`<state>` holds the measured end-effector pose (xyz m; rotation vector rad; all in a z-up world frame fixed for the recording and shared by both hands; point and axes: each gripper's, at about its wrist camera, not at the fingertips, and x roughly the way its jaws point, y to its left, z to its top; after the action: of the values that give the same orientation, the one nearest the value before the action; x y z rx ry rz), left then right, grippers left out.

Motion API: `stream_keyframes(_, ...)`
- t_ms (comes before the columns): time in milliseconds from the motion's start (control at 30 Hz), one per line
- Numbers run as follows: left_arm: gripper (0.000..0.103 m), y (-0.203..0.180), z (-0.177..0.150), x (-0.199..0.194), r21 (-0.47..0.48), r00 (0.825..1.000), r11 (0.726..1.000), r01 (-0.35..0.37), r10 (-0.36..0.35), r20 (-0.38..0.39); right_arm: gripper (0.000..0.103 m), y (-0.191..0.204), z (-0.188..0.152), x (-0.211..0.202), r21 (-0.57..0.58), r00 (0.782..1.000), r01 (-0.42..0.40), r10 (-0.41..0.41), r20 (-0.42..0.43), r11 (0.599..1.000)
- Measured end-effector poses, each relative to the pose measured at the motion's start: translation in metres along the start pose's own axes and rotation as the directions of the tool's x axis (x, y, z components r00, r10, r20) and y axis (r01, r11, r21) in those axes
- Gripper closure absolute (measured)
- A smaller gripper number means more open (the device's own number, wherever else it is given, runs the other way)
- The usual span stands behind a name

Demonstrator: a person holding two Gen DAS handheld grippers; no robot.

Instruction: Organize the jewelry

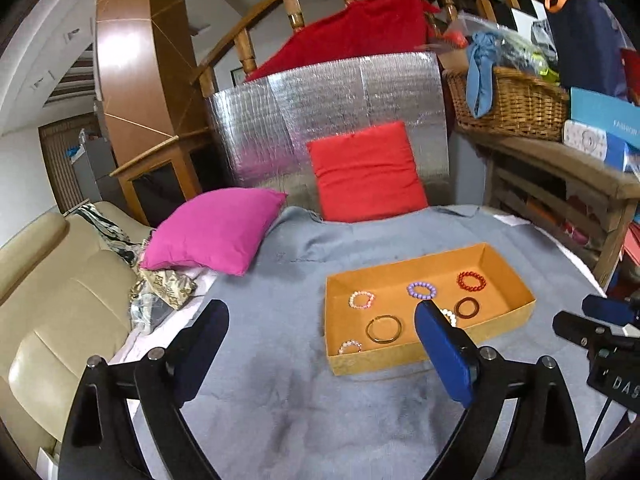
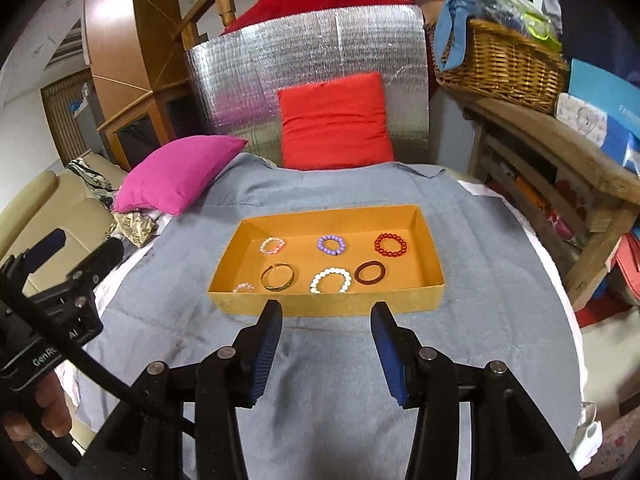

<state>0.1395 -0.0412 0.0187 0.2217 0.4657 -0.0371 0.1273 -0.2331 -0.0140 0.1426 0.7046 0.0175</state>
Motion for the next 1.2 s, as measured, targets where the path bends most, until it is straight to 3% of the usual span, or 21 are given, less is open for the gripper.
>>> stream_keyframes(400,0.008,0.002,-0.010,-0.060,-0.017,0.999,1.000,0.007,-0.007,0.034,0.045,0.018,-0.024,-0.056,-0.013,0.996,0.060,-0.059,0.066,0.998)
stream_keyframes(667,0.008,0.007,-0.018,-0.066,-0.056,1.000,0.998,-0.009,0.010,0.012,0.045,0.014,-0.032,-0.069,-0.008,0.990,0.111,-0.110,0.083,0.994)
stream_keyframes(1200,0.008,0.020,-0.024,-0.068,-0.091,1.000,0.995,-0.027,0.028,0.008,0.045,0.034,-0.033,-0.067,-0.026,0.989,0.116,-0.113,0.090,0.993)
